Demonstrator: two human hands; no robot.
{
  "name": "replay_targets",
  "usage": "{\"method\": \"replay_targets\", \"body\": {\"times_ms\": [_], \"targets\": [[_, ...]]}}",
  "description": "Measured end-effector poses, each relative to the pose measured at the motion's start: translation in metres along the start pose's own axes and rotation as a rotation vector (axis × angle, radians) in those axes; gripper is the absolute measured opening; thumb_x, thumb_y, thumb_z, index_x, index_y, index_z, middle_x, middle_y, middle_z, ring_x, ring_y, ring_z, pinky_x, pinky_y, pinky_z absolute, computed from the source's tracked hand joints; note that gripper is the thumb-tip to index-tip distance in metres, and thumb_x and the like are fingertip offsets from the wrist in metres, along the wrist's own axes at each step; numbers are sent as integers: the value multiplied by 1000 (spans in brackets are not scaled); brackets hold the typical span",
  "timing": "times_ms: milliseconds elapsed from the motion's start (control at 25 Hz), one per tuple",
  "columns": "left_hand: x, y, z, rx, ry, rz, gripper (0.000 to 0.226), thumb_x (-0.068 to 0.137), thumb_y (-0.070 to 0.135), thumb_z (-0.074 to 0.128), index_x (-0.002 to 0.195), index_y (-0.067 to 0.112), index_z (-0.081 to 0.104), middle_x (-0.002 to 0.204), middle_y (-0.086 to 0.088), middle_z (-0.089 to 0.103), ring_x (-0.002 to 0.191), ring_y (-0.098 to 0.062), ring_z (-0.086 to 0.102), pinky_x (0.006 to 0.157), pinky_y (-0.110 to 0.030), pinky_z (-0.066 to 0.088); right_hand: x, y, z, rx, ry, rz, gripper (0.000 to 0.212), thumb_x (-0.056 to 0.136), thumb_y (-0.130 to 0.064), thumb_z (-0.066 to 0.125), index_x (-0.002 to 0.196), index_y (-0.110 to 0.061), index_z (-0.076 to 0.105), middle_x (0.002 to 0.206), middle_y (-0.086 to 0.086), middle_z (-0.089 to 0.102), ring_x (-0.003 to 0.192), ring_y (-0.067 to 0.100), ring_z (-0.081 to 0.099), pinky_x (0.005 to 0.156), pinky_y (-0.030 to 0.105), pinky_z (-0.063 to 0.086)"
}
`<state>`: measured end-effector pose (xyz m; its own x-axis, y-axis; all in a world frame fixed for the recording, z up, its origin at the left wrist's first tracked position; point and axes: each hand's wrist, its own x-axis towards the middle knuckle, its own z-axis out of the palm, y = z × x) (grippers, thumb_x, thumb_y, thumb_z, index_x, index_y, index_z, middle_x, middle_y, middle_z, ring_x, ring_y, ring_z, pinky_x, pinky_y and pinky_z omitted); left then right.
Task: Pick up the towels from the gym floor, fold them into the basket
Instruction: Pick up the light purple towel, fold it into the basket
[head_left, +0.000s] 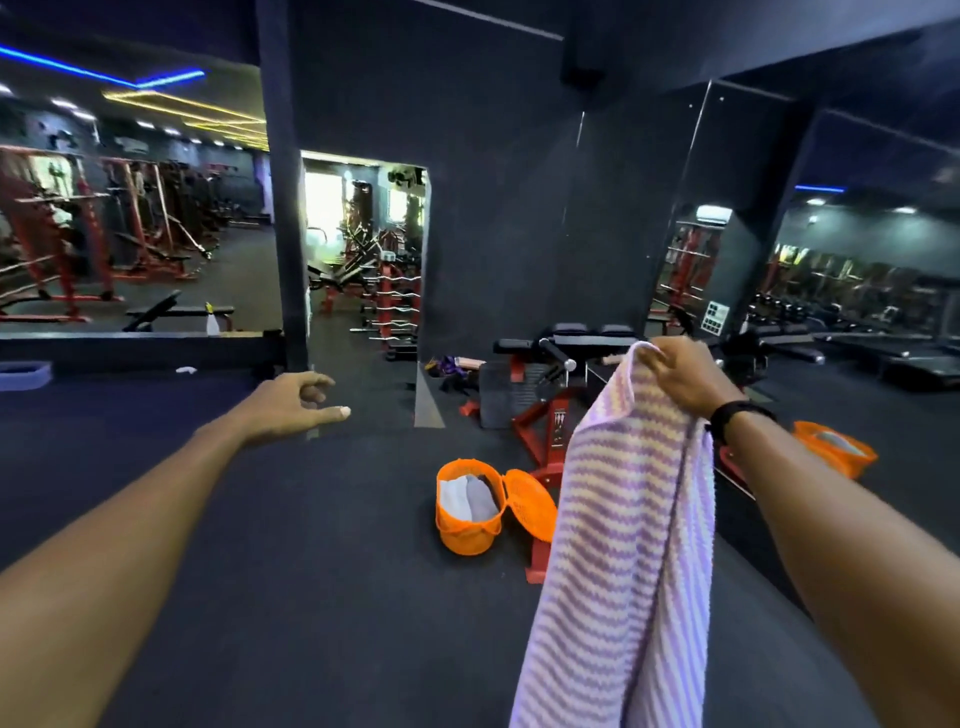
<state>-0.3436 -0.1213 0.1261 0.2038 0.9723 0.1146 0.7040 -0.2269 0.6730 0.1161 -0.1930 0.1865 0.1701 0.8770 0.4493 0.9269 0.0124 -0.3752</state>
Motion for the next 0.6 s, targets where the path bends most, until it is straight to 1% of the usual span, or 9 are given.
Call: {"method": "replay_targets", "body": {"times_ms": [120,240,280,360,440,600], "targets": [[66,8,28,37,-46,53,60,77,44,74,129,19,56,115,-2,63,99,-13,61,86,-24,42,43,18,26,9,-4,25,29,99,-25,49,73,-13,57,76,10,58,76,24,51,67,35,37],[127,16,57,61,-80,85,58,78,42,73,128,19,56,112,0,62,100,-14,62,86,-24,43,93,44,58,31,-12,19,31,99,-23,48,78,-2,61,76,17,61,76,28,54,67,38,39],[148,20,67,64,-80,87,57,78,42,73,128,19,56,111,0,61,101,-14,62,86,-24,43,112,54,68,35,-16,13,32,99,-22,48,74,-3,58,72,15,58,73,27,52,65,37,37],[189,29,87,56,-73,89,57,78,42,74,127,20,56,111,0,62,102,-15,61,89,-26,45,154,71,90,86,-7,-7,37,98,-18,47,62,-12,45,62,6,48,66,20,43,61,35,31],[231,44,104,37,-74,76,59,77,44,74,127,20,56,113,0,63,103,-14,62,92,-29,48,197,81,109,155,-7,-47,38,97,-15,46,60,-14,37,60,1,40,62,15,37,55,29,29],[307,98,148,38,-105,102,60,73,48,76,126,25,58,113,3,63,102,-11,62,90,-26,49,281,97,141,276,-74,-133,33,96,-15,43,64,-8,40,66,3,39,66,12,36,59,33,28]]}}
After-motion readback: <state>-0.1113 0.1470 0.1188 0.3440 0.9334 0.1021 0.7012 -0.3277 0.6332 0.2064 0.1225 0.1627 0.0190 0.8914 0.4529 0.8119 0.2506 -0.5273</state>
